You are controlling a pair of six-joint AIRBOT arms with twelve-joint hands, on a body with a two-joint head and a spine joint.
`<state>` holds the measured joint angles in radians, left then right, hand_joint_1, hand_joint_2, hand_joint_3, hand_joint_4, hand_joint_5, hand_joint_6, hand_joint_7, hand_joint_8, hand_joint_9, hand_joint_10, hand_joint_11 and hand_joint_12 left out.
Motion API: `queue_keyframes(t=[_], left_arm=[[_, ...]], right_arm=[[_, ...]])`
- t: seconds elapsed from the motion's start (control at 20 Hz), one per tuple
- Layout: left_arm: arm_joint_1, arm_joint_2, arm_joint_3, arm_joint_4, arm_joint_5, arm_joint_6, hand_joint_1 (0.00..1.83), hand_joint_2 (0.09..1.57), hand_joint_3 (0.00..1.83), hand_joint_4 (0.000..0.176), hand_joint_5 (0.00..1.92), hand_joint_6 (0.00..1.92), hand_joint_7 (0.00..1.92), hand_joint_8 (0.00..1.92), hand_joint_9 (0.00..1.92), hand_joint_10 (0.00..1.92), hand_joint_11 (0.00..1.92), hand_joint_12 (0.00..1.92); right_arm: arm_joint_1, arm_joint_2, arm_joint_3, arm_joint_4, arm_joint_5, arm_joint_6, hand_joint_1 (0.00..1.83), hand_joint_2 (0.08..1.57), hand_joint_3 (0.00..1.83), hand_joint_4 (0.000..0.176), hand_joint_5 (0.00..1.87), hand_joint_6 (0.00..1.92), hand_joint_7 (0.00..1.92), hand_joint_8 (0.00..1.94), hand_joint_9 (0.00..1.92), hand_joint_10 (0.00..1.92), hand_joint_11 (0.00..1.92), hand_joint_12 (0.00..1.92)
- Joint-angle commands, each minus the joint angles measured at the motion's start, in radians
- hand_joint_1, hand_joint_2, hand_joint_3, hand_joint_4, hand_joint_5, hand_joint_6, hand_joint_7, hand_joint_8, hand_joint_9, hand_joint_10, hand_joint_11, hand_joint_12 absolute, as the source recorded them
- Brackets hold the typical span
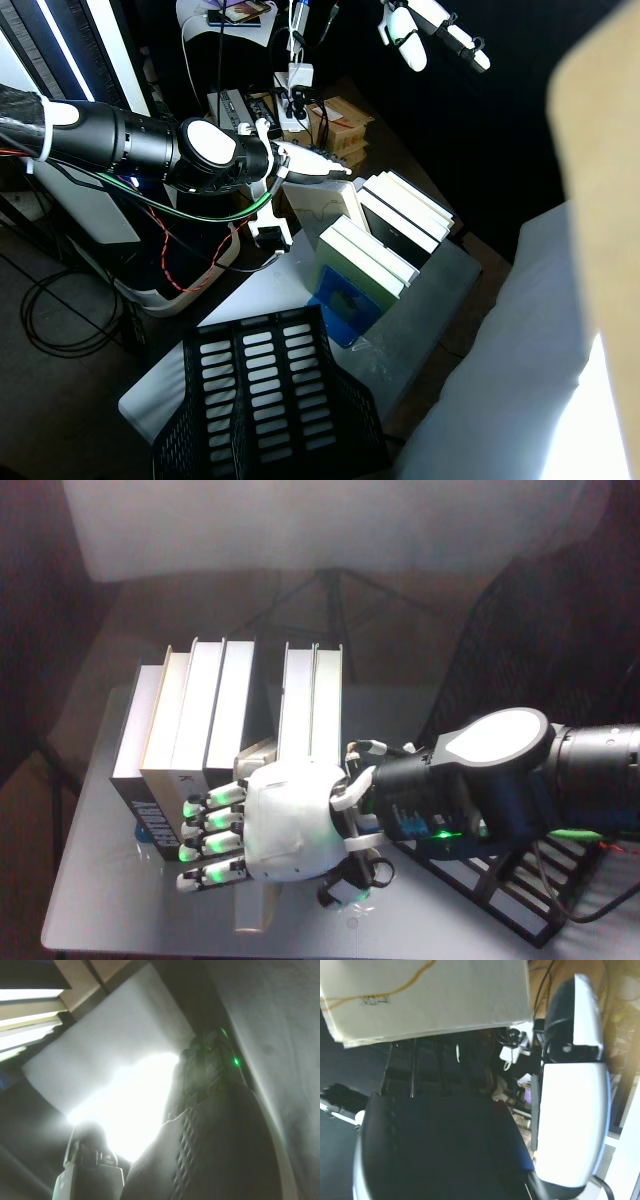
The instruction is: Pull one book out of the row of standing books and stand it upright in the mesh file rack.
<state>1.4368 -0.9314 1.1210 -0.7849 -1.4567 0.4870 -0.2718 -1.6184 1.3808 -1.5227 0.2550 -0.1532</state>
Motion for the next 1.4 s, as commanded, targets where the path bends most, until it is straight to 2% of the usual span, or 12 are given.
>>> queue_keyframes(t=[0.0, 0.15, 0.3, 0.5, 0.55, 0.6, 0.8, 0.9, 1.0, 1.1, 1.3, 1.35], left_arm=[[0.001, 0.001, 0.008, -0.023, -0.13, -0.008, 0.16, 1.31, 0.01, 0.0, 0.0, 0.0, 0.0, 0.0, 0.0, 0.0, 0.0, 0.0], [0.002, 0.001, 0.007, -0.024, -0.136, -0.008, 0.14, 1.31, 0.0, 0.0, 0.0, 0.0, 0.0, 0.0, 0.0, 0.0, 0.0, 0.0], [0.007, 0.002, 0.008, -0.033, -0.142, -0.012, 0.17, 1.32, 0.01, 0.0, 0.0, 0.0, 0.0, 0.0, 0.0, 0.0, 0.0, 0.0], [0.03, 0.002, 0.004, -0.063, -0.166, -0.026, 0.16, 1.35, 0.02, 0.0, 0.0, 0.0, 0.0, 0.0, 0.0, 0.0, 0.0, 0.0], [0.034, 0.002, 0.003, -0.067, -0.169, -0.027, 0.16, 1.35, 0.02, 0.0, 0.0, 0.0, 0.0, 0.0, 0.0, 0.0, 0.0, 0.0], [0.036, 0.002, 0.002, -0.071, -0.171, -0.028, 0.16, 1.36, 0.02, 0.0, 0.0, 0.0, 0.0, 0.0, 0.0, 0.0, 0.0, 0.0], [0.047, 0.001, 0.0, -0.082, -0.182, -0.034, 0.15, 1.37, 0.01, 0.0, 0.0, 0.0, 0.0, 0.0, 0.0, 0.0, 0.0, 0.0], [0.054, 0.001, -0.001, -0.089, -0.188, -0.039, 0.17, 1.37, 0.01, 0.0, 0.0, 0.0, 0.0, 0.0, 0.0, 0.0, 0.0, 0.0], [0.054, 0.0, 0.0, -0.089, -0.188, -0.039, 0.17, 1.38, 0.01, 0.0, 0.0, 0.0, 0.0, 0.0, 0.0, 0.0, 0.0, 0.0], [0.054, 0.001, 0.0, -0.089, -0.189, -0.04, 0.25, 1.39, 0.01, 0.0, 0.0, 0.0, 0.0, 0.0, 0.0, 0.0, 0.0, 0.0], [0.055, 0.001, -0.001, -0.093, -0.192, -0.04, 0.28, 1.39, 0.0, 0.0, 0.0, 0.0, 0.0, 0.0, 0.0, 0.0, 0.0, 0.0], [0.056, 0.001, -0.001, -0.094, -0.193, -0.04, 0.28, 1.39, 0.0, 0.0, 0.0, 0.0, 0.0, 0.0, 0.0, 0.0, 0.0, 0.0]], right_arm=[[-0.001, 0.001, 0.004, 0.012, 0.02, -0.001, 1.05, 0.98, 0.01, 0.036, 0.02, 0.01, 0.09, 0.03, 0.06, 0.02, 0.01, 0.01], [-0.004, -0.011, 0.019, 0.005, 0.014, -0.001, 0.92, 1.01, 0.02, 0.049, 0.0, 0.0, 0.02, 0.0, 0.01, 0.0, 0.0, 0.0], [-0.011, -0.018, 0.033, 0.003, 0.01, -0.001, 0.98, 0.94, 0.0, 0.031, 0.02, 0.01, 0.04, 0.01, 0.01, 0.0, 0.0, 0.0], [-0.019, -0.031, 0.049, 0.003, 0.002, -0.001, 0.92, 0.94, 0.0, 0.03, 0.0, 0.0, 0.0, 0.0, 0.0, 0.0, 0.0, 0.0], [-0.019, -0.033, 0.051, 0.003, 0.001, -0.001, 0.96, 0.85, 0.01, 0.021, 0.02, 0.0, 0.01, 0.01, 0.01, 0.0, 0.0, 0.2], [-0.02, -0.036, 0.055, 0.003, -0.002, -0.001, 0.88, 0.92, 0.05, 0.025, 0.0, 0.0, 0.0, 0.0, 0.0, 0.0, 0.0, 0.04], [-0.024, -0.048, 0.072, 0.003, -0.013, 0.0, 0.91, 0.77, 0.0, 0.016, 0.0, 0.0, 0.0, 0.0, 0.0, 0.0, 0.0, 0.0], [-0.027, -0.052, 0.076, 0.003, -0.014, 0.001, 0.94, 0.8, 0.0, 0.023, 0.0, 0.0, 0.0, 0.0, 0.0, 0.0, 0.0, 0.0], [-0.029, -0.054, 0.079, 0.003, -0.016, 0.001, 0.91, 0.84, 0.01, 0.017, 0.0, 0.0, 0.0, 0.0, 0.0, 0.0, 0.0, 0.0], [-0.032, -0.055, 0.083, 0.003, -0.017, 0.008, 0.94, 1.01, 0.05, 0.0, 0.0, 0.0, 0.0, 0.0, 0.0, 0.0, 0.0, 0.0], [-0.044, -0.062, 0.09, 0.002, -0.018, 0.011, 0.96, 1.17, 0.05, 0.0, 0.11, 0.04, 0.1, 0.02, 0.01, 0.0, 0.0, 0.0], [-0.047, -0.069, 0.096, 0.0, -0.018, 0.011, 1.06, 1.16, 0.0, 0.0, 0.27, 0.06, 0.32, 0.03, 0.18, 0.12, 0.0, 0.49]])
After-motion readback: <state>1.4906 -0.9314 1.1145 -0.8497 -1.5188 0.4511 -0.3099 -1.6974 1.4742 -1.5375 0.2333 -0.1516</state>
